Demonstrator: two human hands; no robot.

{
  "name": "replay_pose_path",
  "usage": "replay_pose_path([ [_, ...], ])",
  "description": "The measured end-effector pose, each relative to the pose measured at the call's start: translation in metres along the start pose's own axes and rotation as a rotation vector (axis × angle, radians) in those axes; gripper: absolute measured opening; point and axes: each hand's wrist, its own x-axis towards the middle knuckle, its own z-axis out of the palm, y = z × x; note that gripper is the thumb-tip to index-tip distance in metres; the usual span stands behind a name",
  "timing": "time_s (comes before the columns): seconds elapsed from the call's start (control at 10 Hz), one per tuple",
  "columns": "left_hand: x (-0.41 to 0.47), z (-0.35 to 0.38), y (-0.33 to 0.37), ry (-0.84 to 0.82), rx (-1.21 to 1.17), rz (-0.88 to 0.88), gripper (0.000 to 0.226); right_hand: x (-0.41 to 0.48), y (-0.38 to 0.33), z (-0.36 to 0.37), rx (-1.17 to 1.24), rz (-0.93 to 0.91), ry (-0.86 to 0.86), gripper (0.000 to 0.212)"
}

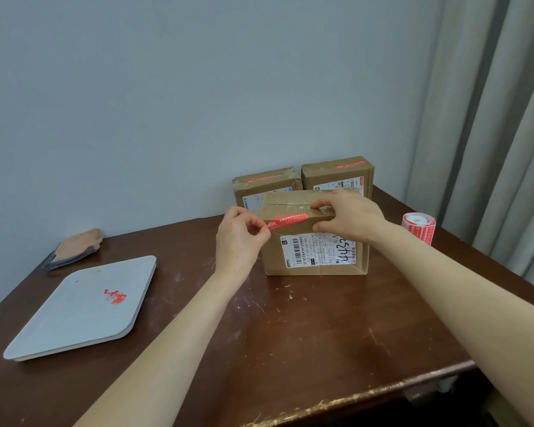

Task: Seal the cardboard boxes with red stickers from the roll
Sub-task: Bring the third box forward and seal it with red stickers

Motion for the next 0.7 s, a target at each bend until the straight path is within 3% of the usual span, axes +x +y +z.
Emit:
replay_pose_path([
  [0.7, 0.010, -0.015, 0.011, -0.172, 0.031, -0.085, 0.016, 0.000, 0.000, 0.000, 0.005, 0.002, -0.004, 0.050],
])
